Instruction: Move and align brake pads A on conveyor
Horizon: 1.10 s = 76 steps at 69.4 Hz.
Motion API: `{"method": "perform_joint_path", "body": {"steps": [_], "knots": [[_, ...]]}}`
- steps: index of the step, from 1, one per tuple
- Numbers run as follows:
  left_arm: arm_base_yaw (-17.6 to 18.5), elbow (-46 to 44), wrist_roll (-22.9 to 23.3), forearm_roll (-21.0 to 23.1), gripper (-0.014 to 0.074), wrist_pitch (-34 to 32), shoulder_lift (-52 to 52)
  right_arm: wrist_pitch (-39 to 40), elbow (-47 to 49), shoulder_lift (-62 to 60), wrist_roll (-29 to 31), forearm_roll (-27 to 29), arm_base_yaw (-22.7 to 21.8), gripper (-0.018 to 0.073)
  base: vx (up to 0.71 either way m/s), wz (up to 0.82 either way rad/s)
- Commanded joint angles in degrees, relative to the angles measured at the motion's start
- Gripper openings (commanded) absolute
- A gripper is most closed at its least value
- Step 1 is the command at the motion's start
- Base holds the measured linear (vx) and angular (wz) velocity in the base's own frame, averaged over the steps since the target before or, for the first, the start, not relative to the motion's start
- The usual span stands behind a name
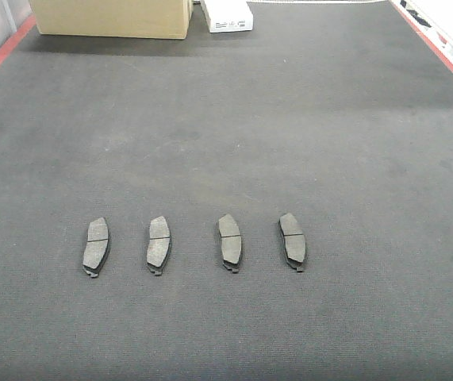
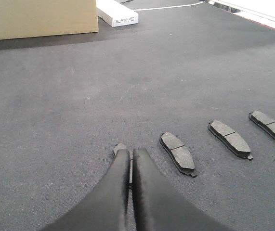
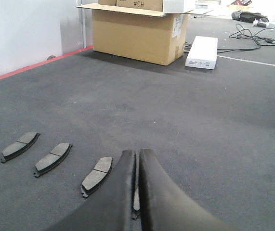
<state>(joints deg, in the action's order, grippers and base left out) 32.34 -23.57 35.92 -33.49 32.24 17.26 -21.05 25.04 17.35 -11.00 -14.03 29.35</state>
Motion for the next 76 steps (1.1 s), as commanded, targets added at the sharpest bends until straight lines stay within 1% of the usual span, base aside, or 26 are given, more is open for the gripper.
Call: {"method": "perform_joint_path", "body": {"steps": [1, 76], "knots": [[0.2, -1.3, 0.2, -1.0, -0.0006, -3.0, 0.5, 4.8, 1.6, 0.4, 0.6, -0.9, -0.1, -0.0009, 0.0, 0.0], [0.2, -1.3, 0.2, -1.0, -0.0006, -3.0, 0.5, 4.8, 1.6, 0.4, 0.6, -0.9, -0.1, -0.0009, 0.0, 0.0]]}}
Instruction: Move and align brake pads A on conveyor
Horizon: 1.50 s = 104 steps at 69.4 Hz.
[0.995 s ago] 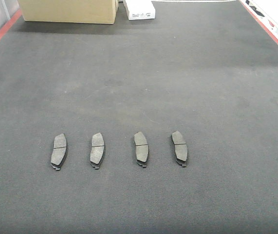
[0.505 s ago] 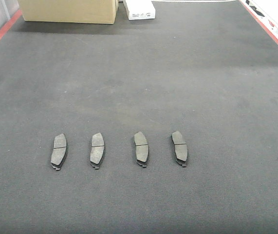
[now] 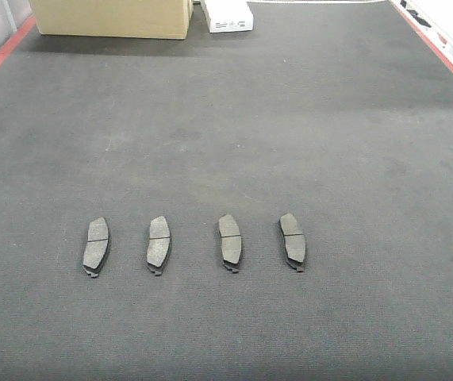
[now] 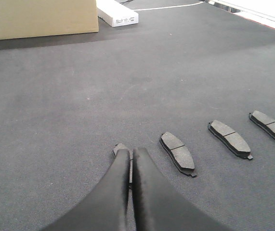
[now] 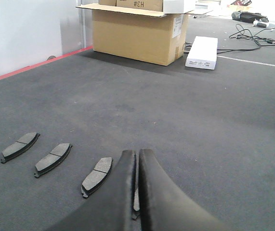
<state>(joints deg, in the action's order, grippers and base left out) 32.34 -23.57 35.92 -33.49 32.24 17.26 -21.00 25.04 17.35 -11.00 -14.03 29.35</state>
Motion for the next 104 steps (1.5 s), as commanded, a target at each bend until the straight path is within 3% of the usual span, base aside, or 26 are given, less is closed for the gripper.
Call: {"method": "perform_joint_path", "body": {"steps": [1, 41, 45, 52, 57, 64, 69, 83, 90, 104], "knots": [[0.2, -1.3, 0.2, -1.0, -0.0006, -3.0, 0.5, 4.7, 1.6, 0.4, 0.6, -0.9, -0.1, -0.0009, 0.0, 0.0], [0.2, -1.3, -0.4, -0.7, -0.0006, -3.0, 0.5, 4.6, 1.6, 0.4, 0.6, -0.9, -0.1, -0.0009, 0.0, 0.0], [0.2, -1.3, -3.7, 1.1, -0.0006, -3.7, 0.3, 4.6, 1.6, 0.4, 0.6, -0.9, -0.1, -0.0009, 0.0, 0.0], [0.2, -1.3, -15.7, 11.6, -0.0006, -4.9, 0.3, 4.7, 1.6, 0.4, 0.5, -0.9, -0.1, -0.0009, 0.0, 0.0], [0.2, -1.3, -26.5, 21.6, -0.0006, -6.3, 0.3, 4.7, 1.6, 0.4, 0.5, -0.9, -0.1, -0.0009, 0.0, 0.0], [0.2, -1.3, -35.9, 30.5, -0.0006, -8.6, 0.3, 4.7, 1.6, 0.4, 0.5, -0.9, -0.1, -0.0009, 0.0, 0.0], [0.2, -1.3, -37.8, 32.8, -0.0006, -10.1, 0.3, 4.7, 1.6, 0.4, 0.5, -0.9, -0.1, -0.0009, 0.0, 0.0], [-0.1, -1.3, -37.7, 31.9, -0.0006, -10.6, 0.0, 4.7, 1.6, 0.4, 0.5, -0.9, -0.1, -0.0009, 0.0, 0.0], [-3.7, -0.4, -37.7, 31.8, -0.0006, -10.7, -2.2, 4.7, 1.6, 0.4, 0.5, -0.9, -0.1, -0.0009, 0.0, 0.0], [-18.2, 6.2, -37.8, 32.1, -0.0006, -11.0, -10.8, 4.7, 1.6, 0.4, 0.5, -0.9, -0.1, -0.0009, 0.0, 0.0]]}}
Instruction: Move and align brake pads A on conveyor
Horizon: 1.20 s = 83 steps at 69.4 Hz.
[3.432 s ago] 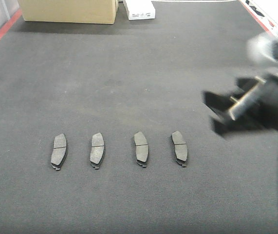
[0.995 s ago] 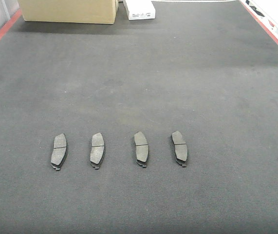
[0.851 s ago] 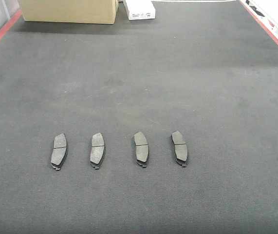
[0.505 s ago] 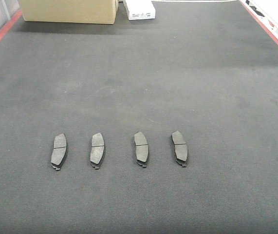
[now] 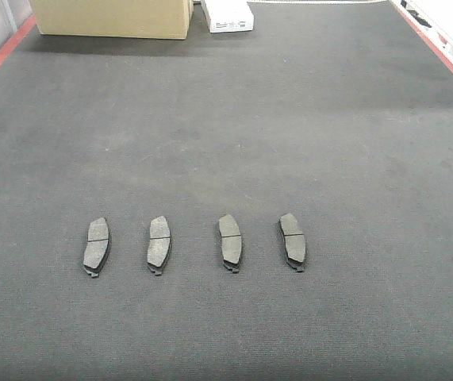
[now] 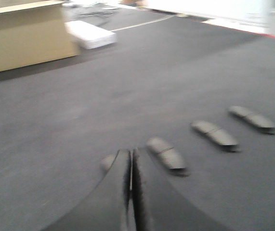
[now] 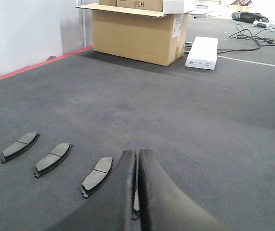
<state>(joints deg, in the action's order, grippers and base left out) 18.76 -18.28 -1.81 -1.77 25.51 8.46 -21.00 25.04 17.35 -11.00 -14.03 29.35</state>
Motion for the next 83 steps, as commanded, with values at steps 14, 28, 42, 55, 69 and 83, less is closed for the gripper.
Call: {"method": "perform_joint_path", "body": {"steps": [14, 28, 42, 55, 69, 83], "knots": [[-15.2, 8.4, -0.1, 0.4, -0.0006, -4.7, -9.8, 4.7, 1.6, 0.4, 0.6, -0.9, -0.1, -0.0009, 0.0, 0.0], [-20.3, 17.1, 0.0, 0.8, -0.0006, -14.6, -10.0, 4.7, 1.6, 0.4, 0.6, -0.9, -0.1, -0.0009, 0.0, 0.0], [-20.6, 21.3, 0.0, 0.9, -0.0006, -18.2, -10.0, 4.6, 1.6, 0.5, 0.6, -0.9, -0.1, -0.0009, 0.0, 0.0], [-20.6, 21.3, 0.0, 0.8, -0.0006, -17.0, -10.0, 4.6, 1.6, 0.5, 0.6, -0.9, -0.1, -0.0009, 0.0, 0.0], [-20.6, 21.3, 0.0, 0.8, -0.0006, -17.0, -10.0, 4.6, 1.6, 0.5, 0.6, -0.9, -0.1, -0.0009, 0.0, 0.0], [-20.6, 21.3, 0.0, 0.8, -0.0006, -17.0, -10.0, 4.6, 1.6, 0.5, 0.6, -0.9, -0.1, -0.0009, 0.0, 0.0]]}}
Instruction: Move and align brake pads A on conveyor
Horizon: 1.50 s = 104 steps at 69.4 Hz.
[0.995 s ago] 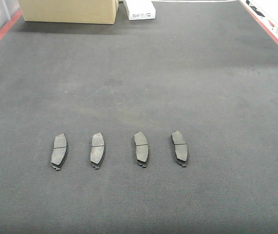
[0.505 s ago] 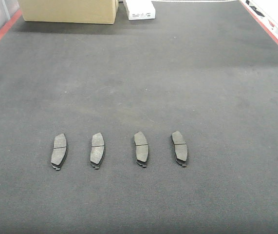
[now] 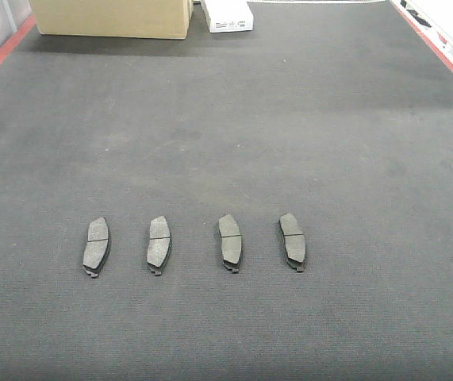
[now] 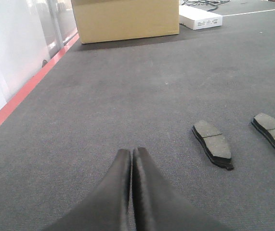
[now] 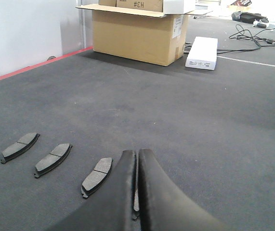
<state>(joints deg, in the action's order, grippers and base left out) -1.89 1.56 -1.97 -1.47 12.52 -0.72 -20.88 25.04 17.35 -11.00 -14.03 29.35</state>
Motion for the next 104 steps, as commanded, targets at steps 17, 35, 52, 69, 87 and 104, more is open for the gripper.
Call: {"method": "perform_joint_path", "body": {"steps": [17, 35, 52, 69, 87, 104], "knots": [[0.0, 1.5, 0.2, 0.5, -0.0006, -4.1, -0.8, 6.4, 0.9, 0.5, 1.9, -2.6, -0.1, -0.0009, 0.0, 0.0], [0.0, 1.5, 0.2, 0.5, -0.0006, -4.1, -0.8, 26.5, -13.4, -1.1, 8.1, 10.0, -13.1, -0.0009, 0.0, 0.0], [0.0, 1.5, 0.2, 0.5, -0.0006, -4.1, -0.8, 24.5, -21.3, -11.2, 8.3, 12.5, -27.3, -0.0009, 0.0, 0.0], [0.0, 1.5, 0.2, 0.5, -0.0006, -4.1, -0.8, 19.1, -26.9, -18.9, 7.9, 12.9, -29.4, -0.0009, 0.0, 0.0], [0.0, 1.5, 0.2, 0.5, -0.0006, -4.1, -0.8, 16.8, -26.9, -18.8, 7.9, 12.7, -29.4, -0.0009, 0.0, 0.0], [0.0, 1.5, 0.2, 0.5, -0.0006, -4.1, -0.8, 16.8, -26.9, -18.8, 7.9, 12.7, -29.4, -0.0009, 0.0, 0.0]]}}
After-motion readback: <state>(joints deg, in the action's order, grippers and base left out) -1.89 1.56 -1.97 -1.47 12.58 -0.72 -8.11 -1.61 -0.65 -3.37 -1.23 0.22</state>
